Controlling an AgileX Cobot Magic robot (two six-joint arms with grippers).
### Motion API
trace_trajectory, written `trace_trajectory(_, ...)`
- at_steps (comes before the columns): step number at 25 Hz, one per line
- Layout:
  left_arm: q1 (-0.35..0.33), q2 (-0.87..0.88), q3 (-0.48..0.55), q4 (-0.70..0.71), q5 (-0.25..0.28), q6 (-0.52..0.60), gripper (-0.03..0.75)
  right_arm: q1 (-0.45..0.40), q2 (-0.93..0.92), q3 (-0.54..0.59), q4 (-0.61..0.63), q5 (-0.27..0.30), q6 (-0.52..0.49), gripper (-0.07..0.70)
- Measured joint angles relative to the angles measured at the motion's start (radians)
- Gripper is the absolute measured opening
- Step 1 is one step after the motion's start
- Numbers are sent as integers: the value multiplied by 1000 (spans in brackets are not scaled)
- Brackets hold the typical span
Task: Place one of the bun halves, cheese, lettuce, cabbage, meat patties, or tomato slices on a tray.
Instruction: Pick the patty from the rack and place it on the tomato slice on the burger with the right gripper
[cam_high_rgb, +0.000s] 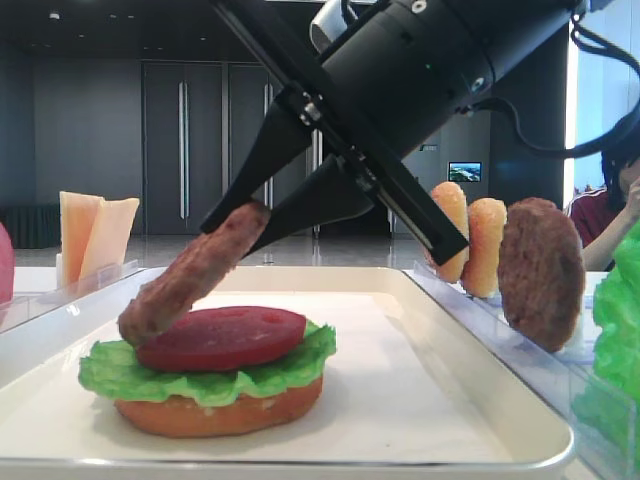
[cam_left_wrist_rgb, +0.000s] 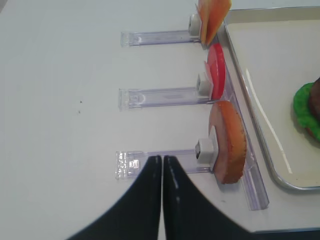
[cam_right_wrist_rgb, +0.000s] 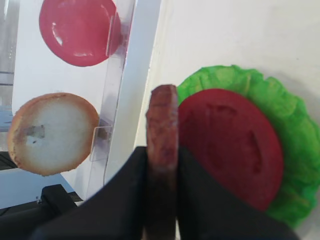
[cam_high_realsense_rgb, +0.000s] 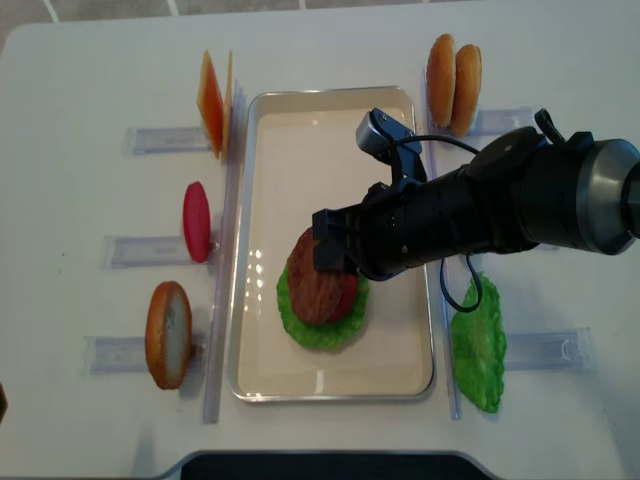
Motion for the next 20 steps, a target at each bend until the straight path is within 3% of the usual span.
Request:
trace_trajectory(14, 0, 0, 0, 0, 0, 0, -1, 0, -4, -1, -39, -21, 5, 503)
trace_trajectory(16, 0, 0, 0, 0, 0, 0, -1, 0, -10, -11, -98, -23, 48, 528)
trace_trajectory(20, 0, 0, 0, 0, 0, 0, -1, 0, -23, -43, -328, -23, 254, 545)
